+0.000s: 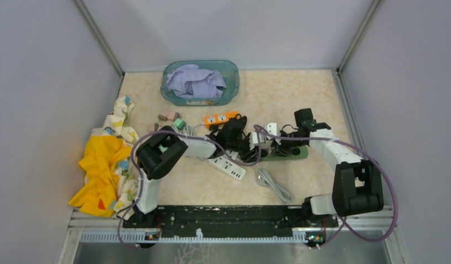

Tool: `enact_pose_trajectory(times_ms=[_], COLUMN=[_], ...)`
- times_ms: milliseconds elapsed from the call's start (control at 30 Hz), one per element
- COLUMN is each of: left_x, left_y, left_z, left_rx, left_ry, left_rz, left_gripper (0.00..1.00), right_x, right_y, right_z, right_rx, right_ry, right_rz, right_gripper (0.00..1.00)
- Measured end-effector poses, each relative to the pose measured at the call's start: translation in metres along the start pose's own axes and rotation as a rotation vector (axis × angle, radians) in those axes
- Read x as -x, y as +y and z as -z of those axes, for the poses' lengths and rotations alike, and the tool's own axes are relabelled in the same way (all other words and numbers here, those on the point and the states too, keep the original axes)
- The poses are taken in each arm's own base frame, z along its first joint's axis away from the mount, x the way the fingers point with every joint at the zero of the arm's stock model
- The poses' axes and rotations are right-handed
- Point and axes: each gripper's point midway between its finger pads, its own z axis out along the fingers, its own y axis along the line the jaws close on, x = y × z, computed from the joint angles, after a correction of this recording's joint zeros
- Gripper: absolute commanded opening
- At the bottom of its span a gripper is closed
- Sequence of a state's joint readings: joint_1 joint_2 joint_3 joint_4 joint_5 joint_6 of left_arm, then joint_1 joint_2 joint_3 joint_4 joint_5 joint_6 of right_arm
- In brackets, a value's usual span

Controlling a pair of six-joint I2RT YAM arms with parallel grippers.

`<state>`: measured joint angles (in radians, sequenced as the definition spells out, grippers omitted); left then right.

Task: Pull the plug off the socket
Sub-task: Remove the plug from the socket.

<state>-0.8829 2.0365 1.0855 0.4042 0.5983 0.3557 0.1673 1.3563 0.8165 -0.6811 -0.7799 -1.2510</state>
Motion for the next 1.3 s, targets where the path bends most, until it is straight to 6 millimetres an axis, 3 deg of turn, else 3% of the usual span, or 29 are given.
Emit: enact_pose_trajectory(times_ms=[167, 367, 500, 733, 900, 1033, 1200, 1300], left_x=[0.003, 0.004, 0.004, 0.002, 0.002, 0.000, -0.001, -0.001], left_y=[0.000, -0.003, -0.005, 0.000, 0.002, 0.001, 0.001, 0.002], left_z=[-0.004, -0.006, -0.006, -0.002, -0.003, -0.005, -0.006, -0.006], left_rx=[0.002, -0.008, -0.016, -0.011, 0.002, 0.007, 0.015, 0.021], left_ry=[-0.014, -0.013, -0.010, -0.008, -0.008, 0.002, 0.004, 0.004], left_rz=[-0.018, -0.024, -0.020, -0.002, -0.012, -0.013, -0.012, -0.003], left_gripper=[0.00, 0.00, 0.00, 0.00, 0.00, 0.00, 0.01, 0.18], right_x=[-0.004, -0.003, 0.002, 0.008, 0.006, 0.009, 0.034, 0.046], right_y=[-0.001, 0.017, 0.016, 0.001, -0.005, 0.004, 0.037, 0.040], right_z=[0.008, 0.009, 0.006, 0.000, 0.006, 0.008, 0.008, 0.012], right_rx=[-0.010, 0.079, 0.108, 0.017, -0.034, 0.004, 0.143, 0.165], right_ry=[-0.043, -0.048, -0.020, -0.020, -0.078, -0.109, -0.215, -0.250], right_rz=[-0.028, 0.134, 0.182, 0.008, -0.093, -0.014, 0.095, 0.119], right_gripper=[0.00, 0.00, 0.00, 0.00, 0.00, 0.00, 0.00, 0.00])
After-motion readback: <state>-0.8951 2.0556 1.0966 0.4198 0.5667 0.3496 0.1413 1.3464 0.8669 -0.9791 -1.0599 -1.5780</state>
